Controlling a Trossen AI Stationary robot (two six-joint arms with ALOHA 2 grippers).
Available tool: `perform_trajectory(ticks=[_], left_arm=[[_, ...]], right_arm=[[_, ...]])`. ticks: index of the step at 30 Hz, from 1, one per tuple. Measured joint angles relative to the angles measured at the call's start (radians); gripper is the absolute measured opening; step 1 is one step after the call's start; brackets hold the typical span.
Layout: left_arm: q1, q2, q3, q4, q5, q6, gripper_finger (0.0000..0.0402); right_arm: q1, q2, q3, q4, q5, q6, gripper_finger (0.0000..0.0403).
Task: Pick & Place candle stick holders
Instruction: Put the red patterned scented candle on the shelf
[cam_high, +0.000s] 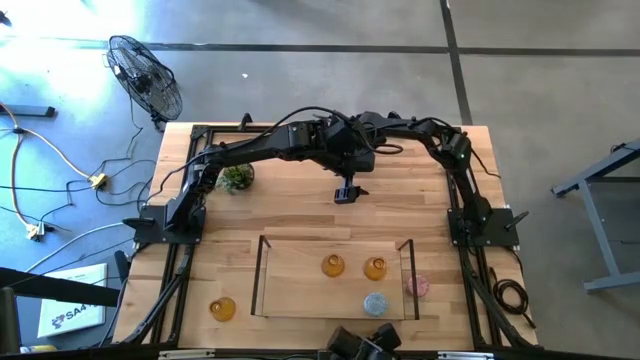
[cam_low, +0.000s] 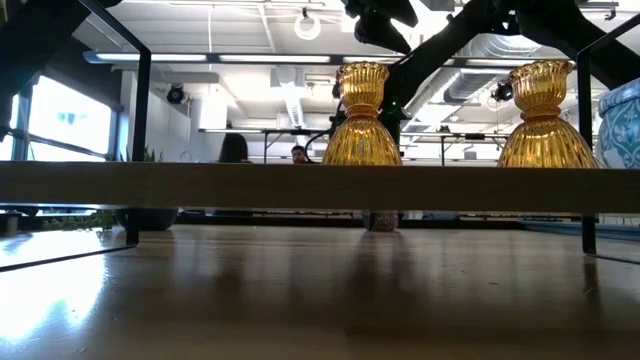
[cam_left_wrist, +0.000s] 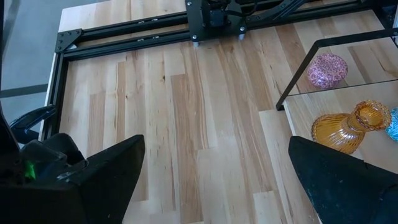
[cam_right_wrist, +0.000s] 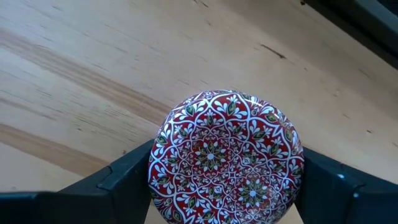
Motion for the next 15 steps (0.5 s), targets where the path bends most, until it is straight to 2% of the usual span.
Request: perform_trajectory(ticks=[4,8,15], left_arm=[[0.000,0.000,0.000,0.000,0.000,0.000,0.0390],[0.000,0.000,0.000,0.000,0.000,0.000,0.0390],[0.000,0.000,0.000,0.000,0.000,0.000,0.0390]], right_arm=[[0.000,0.000,0.000,0.017,-0.007,-0.008,0.0287],[0.016,0.000,0.000,0.031,0.030,-0.017,0.0287],[0.038,0.000,0.000,0.068,0.012,-0.056,0.0287]])
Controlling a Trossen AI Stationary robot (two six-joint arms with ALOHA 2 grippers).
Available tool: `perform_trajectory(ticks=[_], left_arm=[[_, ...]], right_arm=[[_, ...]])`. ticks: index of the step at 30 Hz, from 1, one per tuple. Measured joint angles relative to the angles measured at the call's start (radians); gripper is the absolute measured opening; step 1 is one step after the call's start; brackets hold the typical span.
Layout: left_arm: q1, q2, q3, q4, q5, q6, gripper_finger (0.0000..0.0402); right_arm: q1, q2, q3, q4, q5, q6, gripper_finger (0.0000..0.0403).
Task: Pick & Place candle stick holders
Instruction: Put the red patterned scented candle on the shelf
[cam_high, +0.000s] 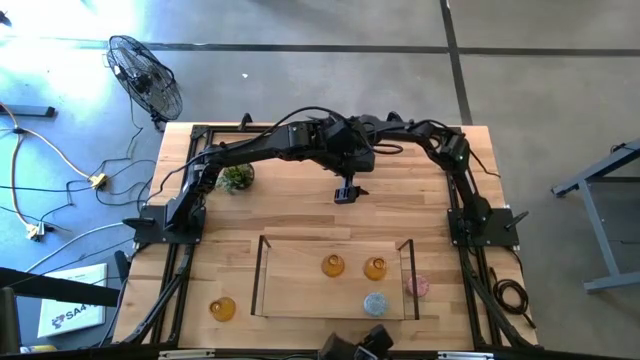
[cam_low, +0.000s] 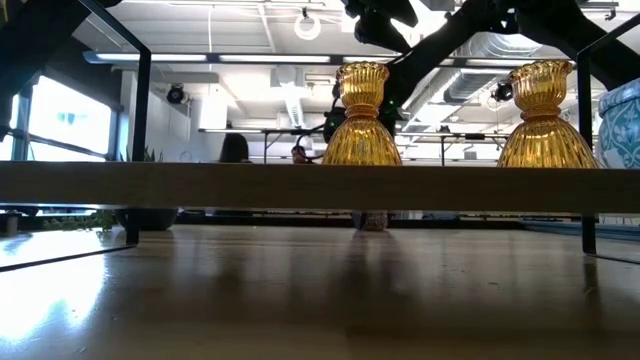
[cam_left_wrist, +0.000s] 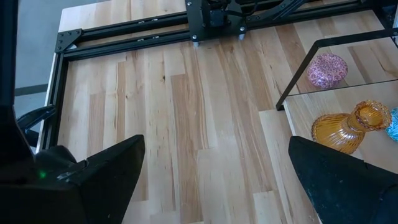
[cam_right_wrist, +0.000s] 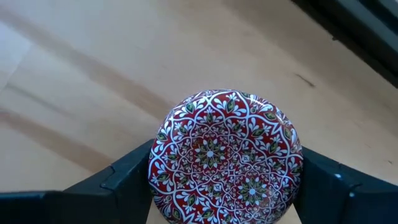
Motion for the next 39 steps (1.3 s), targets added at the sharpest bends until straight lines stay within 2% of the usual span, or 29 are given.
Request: perform_trajectory(ticks=[31,33,37,39], left_arm=[[0.000,0.000,0.000,0.000,0.000,0.000,0.0390],[0.000,0.000,0.000,0.005,0.007,-0.025,0.0390],[-0.006,0.000,0.001,-0.021,0.045,-0.186,0.0390],[-0.008,-0.014,0.001,-0.048,0.048,-0.198,0.0390]], right_arm=[[0.048,-0.003,0.000,0.118,-0.013,-0.110,0.0287],[0.048,-0.007,0.000,0.116,-0.012,-0.117,0.0287],[0.048,-0.021,0.000,0.102,0.008,-0.129,0.0287],[0.052,-0.034,0.000,0.088,0.019,-0.150,0.0287]])
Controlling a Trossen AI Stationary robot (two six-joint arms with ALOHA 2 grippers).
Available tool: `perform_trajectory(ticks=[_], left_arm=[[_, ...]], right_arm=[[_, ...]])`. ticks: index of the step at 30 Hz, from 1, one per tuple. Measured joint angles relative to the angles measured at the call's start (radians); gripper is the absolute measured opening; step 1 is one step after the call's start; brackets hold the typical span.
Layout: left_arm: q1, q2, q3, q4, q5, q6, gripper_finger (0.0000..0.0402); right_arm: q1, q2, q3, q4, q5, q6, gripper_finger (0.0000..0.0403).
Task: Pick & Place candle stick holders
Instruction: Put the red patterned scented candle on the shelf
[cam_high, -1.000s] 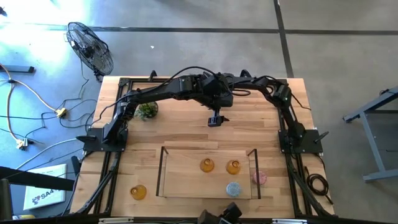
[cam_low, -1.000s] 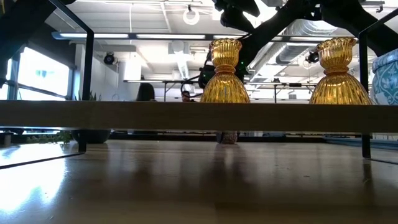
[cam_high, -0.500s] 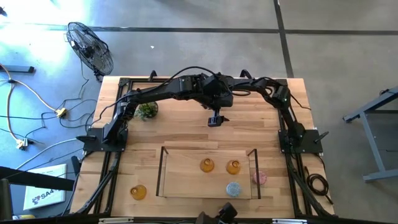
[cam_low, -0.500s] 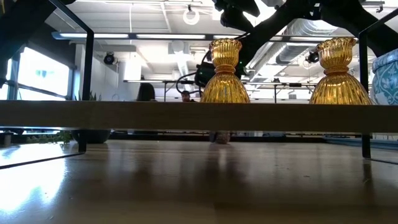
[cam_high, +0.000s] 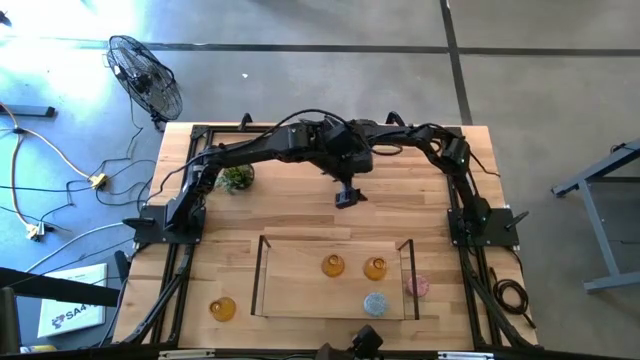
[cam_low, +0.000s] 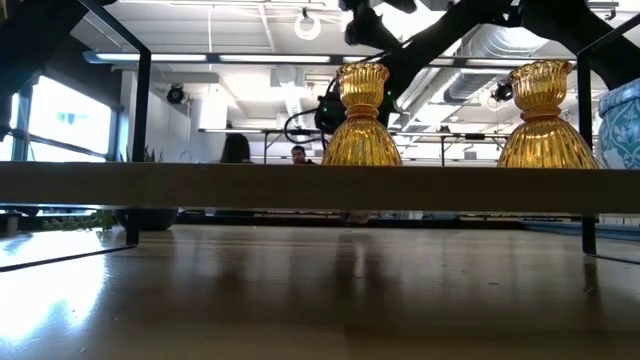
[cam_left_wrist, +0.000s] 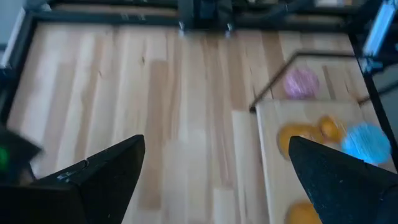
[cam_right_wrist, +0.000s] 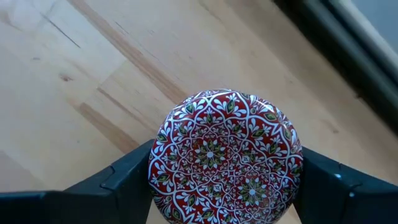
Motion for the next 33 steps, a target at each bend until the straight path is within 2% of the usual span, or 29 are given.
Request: perform_trajectory(ticks=[9,18,23,28,33], left_arm=[[-0.017,-0.224,0.000,-0.111,0.009,0.035,0.0390],[-0.123,-0.469,0.002,-0.206,-0.182,0.007,0.0390],[-0.198,-0.531,0.001,-0.286,-0.336,-0.039,0.0390],[-0.241,-0.558,0.000,-0.376,-0.505,-0.123,0.0390],[-0.261,-0.573,0.000,-0.446,-0.551,-0.205,0.0390]], right_arm=[[0.025,-0.145,0.000,-0.093,0.034,-0.093,0.0287],[0.147,-0.411,0.000,-0.278,0.099,-0.119,0.0287],[0.292,-0.569,0.000,-0.369,0.146,-0.045,0.0287],[0.511,-0.671,0.000,-0.410,0.179,0.084,0.0287],[0.744,-0.682,0.000,-0.410,0.244,0.218,0.0287]])
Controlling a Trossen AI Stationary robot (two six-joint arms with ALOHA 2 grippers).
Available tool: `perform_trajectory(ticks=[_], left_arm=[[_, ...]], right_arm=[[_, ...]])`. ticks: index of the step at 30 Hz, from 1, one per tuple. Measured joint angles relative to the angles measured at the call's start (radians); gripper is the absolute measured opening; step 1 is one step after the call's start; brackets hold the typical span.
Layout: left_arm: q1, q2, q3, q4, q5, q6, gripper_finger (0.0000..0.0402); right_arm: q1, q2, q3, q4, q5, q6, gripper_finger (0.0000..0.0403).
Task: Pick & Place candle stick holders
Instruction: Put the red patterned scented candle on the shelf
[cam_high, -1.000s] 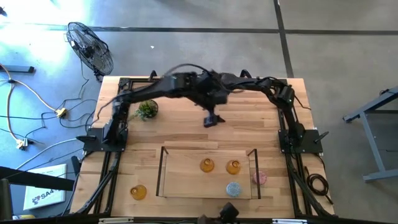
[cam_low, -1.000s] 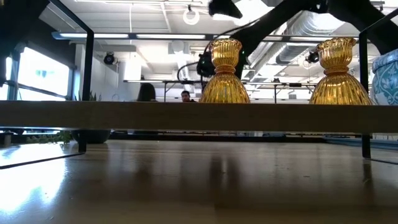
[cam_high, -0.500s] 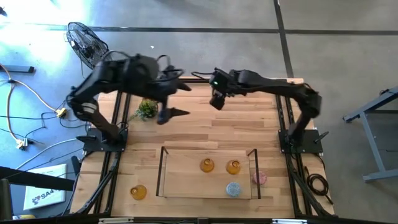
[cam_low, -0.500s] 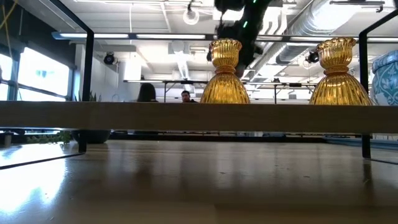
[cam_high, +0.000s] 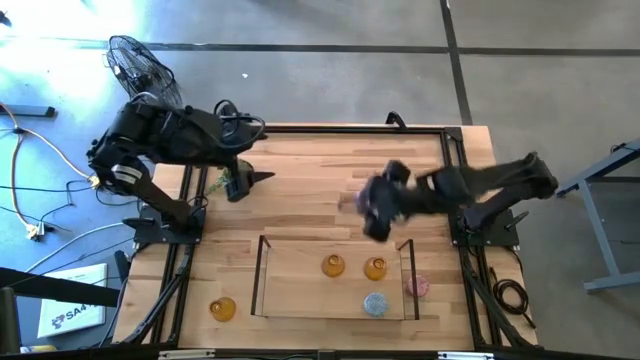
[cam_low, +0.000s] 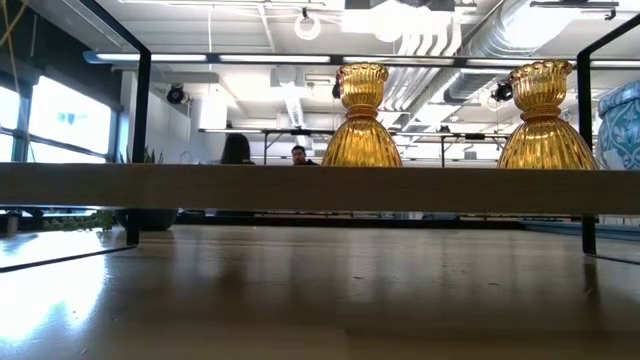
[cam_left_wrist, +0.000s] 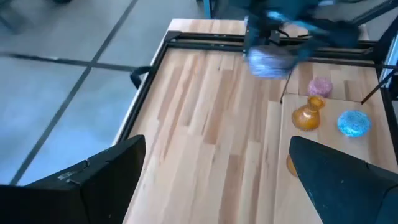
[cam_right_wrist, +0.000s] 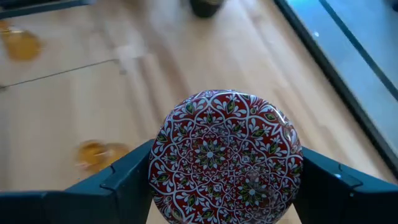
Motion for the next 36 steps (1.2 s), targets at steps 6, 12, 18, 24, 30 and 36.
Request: perform_trajectory(ticks=[6,12,18,24,30,36], left_arm=[[-0.002,0.000,0.000,-0.032,-0.027,-0.046,0.0390],[-0.001,0.000,0.000,-0.036,-0.071,-0.085,0.0390],[-0.001,0.000,0.000,-0.036,-0.080,-0.125,0.0390],[-0.001,0.002,-0.001,-0.041,-0.080,-0.171,0.0390],[-0.001,0.002,-0.001,-0.050,-0.080,-0.199,0.0390],[-0.001,0.002,-0.001,-0.055,-0.080,-0.200,0.0390]], right_arm=[[0.216,0.088,0.000,0.042,0.066,0.137,0.0287],[0.354,0.222,0.000,0.119,0.093,0.211,0.0287],[0.438,0.341,0.000,0.179,0.073,0.238,0.0287],[0.451,0.407,0.000,0.333,-0.016,0.213,0.0287],[0.414,0.435,0.000,0.381,-0.073,0.201,0.0287],[0.359,0.437,0.000,0.349,-0.118,0.227,0.0287]])
